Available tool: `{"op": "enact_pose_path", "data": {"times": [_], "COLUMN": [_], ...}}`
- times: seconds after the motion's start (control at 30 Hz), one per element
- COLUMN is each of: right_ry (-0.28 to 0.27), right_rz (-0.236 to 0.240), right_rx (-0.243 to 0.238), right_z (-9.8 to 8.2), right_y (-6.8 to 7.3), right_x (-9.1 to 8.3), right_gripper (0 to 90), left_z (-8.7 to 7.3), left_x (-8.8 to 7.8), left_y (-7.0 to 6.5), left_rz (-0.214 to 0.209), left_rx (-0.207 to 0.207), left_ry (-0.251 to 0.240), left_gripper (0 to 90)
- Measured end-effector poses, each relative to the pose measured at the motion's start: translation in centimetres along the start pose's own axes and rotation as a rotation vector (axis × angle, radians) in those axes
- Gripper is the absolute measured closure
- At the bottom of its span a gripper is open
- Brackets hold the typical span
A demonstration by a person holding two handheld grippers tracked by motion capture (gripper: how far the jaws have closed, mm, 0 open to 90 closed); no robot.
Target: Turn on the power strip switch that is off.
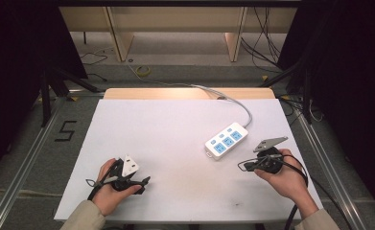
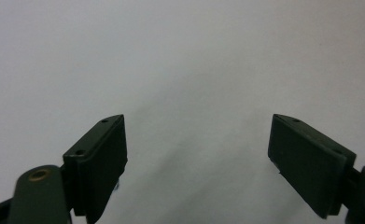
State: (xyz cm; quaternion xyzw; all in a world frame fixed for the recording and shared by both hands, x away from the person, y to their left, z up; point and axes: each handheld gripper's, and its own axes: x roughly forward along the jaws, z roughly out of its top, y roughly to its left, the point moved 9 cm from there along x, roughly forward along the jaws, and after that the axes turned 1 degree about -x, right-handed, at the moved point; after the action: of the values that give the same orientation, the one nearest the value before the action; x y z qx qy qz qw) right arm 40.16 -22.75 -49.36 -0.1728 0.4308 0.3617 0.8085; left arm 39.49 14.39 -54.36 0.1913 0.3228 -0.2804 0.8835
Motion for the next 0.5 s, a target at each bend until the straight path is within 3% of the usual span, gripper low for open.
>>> {"op": "enact_pose_path", "data": {"times": [0.37, 0.5], "right_ry": [0.024, 0.02], "right_rz": [0.008, 0.003], "right_rx": [0.028, 0.015], "right_z": [1.0, 1.5], "right_y": [-0.1, 0.0], "right_x": [0.8, 0.9], "right_gripper": [90.0, 90.0], "left_z": [0.0, 0.0], "left_x": [0.3, 0.3], "left_y": [-0.1, -0.1], "left_rz": [-0.011, -0.011], "left_rx": [-0.003, -0.008], "left_ry": [-0.004, -0.003], "left_gripper": [19.5, 19.4]}}
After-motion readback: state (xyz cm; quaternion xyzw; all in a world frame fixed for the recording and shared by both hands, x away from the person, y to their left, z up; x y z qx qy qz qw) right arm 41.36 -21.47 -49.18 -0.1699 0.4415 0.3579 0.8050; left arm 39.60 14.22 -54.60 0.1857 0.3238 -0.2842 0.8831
